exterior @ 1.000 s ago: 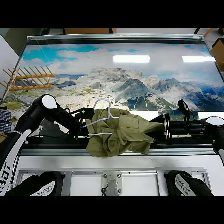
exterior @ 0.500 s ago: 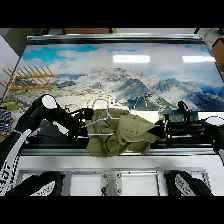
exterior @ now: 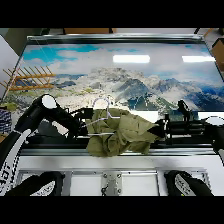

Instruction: Fold the clothes and pants, and hang the long-sleeved shirts on hangers.

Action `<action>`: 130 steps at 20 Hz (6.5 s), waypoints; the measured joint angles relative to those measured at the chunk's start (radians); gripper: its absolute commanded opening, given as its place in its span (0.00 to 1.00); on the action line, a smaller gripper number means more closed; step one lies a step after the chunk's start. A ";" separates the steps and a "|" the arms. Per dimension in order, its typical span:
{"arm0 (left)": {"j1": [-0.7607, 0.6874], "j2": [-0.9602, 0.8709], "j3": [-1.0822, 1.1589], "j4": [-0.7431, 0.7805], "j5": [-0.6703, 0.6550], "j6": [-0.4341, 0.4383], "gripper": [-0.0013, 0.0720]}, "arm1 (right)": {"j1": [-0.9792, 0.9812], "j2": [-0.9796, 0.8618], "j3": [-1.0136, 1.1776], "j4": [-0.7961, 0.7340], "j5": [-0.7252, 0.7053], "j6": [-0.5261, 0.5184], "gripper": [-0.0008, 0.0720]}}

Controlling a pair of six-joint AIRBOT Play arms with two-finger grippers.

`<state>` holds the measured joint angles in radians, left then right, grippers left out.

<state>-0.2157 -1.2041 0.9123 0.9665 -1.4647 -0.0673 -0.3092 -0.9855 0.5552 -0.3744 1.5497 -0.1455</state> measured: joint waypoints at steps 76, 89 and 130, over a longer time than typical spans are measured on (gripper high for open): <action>0.144 0.336 -0.401 -0.043 0.703 -1.397 0.03 | 0.000 0.392 0.106 0.134 -0.035 0.533 0.02; 0.190 0.114 0.120 0.113 0.357 -1.310 0.03 | -0.001 0.394 0.106 0.048 -0.010 0.566 0.02; 0.020 0.008 0.935 0.188 0.095 -1.364 0.71 | 0.257 0.393 -0.005 0.470 -0.247 0.415 0.02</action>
<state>-0.1955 -1.1957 1.8473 1.1549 -1.3693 -1.4315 -0.0521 -0.5930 0.5507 0.0952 1.3025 0.2695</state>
